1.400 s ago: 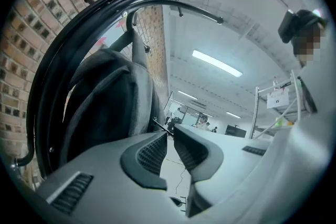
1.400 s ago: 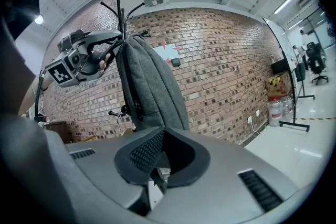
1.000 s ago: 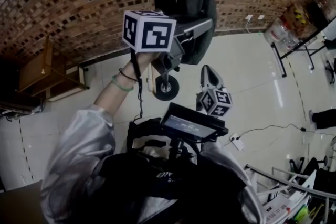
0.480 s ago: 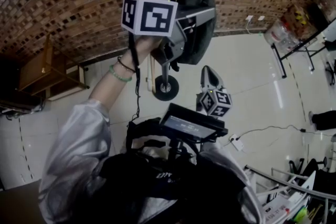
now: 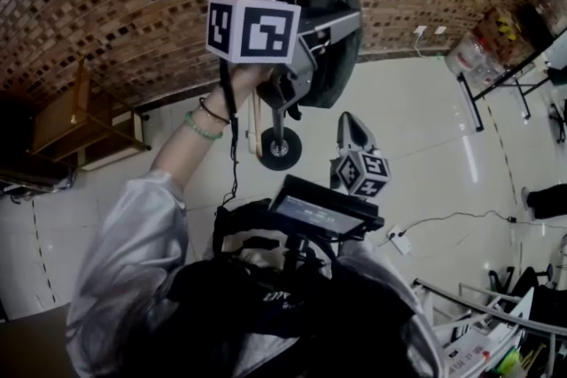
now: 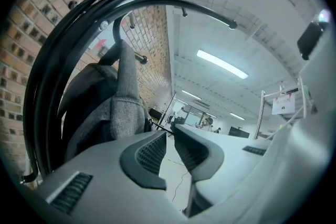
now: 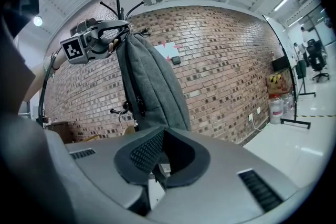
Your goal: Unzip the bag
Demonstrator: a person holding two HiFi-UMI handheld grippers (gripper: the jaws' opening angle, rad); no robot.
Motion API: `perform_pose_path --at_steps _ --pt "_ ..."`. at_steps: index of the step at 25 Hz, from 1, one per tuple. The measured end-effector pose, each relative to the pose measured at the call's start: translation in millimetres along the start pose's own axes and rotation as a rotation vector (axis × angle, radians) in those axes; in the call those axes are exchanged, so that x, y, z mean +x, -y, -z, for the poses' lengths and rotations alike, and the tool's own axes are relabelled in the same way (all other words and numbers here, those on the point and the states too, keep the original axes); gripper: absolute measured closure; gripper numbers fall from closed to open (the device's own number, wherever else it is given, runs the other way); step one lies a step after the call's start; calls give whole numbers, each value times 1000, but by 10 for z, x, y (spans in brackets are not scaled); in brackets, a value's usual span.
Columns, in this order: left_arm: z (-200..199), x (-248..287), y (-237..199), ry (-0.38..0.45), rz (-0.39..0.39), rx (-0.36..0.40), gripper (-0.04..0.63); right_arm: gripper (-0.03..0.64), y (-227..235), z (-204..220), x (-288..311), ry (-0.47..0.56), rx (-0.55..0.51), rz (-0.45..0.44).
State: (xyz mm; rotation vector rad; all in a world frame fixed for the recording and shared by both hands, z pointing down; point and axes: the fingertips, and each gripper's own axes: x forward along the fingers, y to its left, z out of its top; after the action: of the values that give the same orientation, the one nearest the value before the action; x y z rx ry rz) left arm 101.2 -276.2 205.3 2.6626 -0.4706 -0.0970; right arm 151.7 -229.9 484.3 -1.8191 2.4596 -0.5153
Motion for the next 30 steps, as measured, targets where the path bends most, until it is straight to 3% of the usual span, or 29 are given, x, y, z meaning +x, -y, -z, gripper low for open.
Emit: perform_pose_path --at_steps 4,8,13,23,30 --pt "39 -64 -9 44 -5 -7 541 609 -13 18 -9 -8 -6 -6" --pt "207 -151 -64 34 -39 36 541 609 -35 7 -24 -8 -9 -15" --pt "528 -301 -212 32 -84 37 541 609 -77 22 -30 -13 -26 -32" --pt "1274 -667 -681 97 -257 15 543 609 -156 7 -98 -18 -72 -78" --pt "1863 -797 -860 85 -409 97 543 609 -201 -16 -242 -5 -80 -122"
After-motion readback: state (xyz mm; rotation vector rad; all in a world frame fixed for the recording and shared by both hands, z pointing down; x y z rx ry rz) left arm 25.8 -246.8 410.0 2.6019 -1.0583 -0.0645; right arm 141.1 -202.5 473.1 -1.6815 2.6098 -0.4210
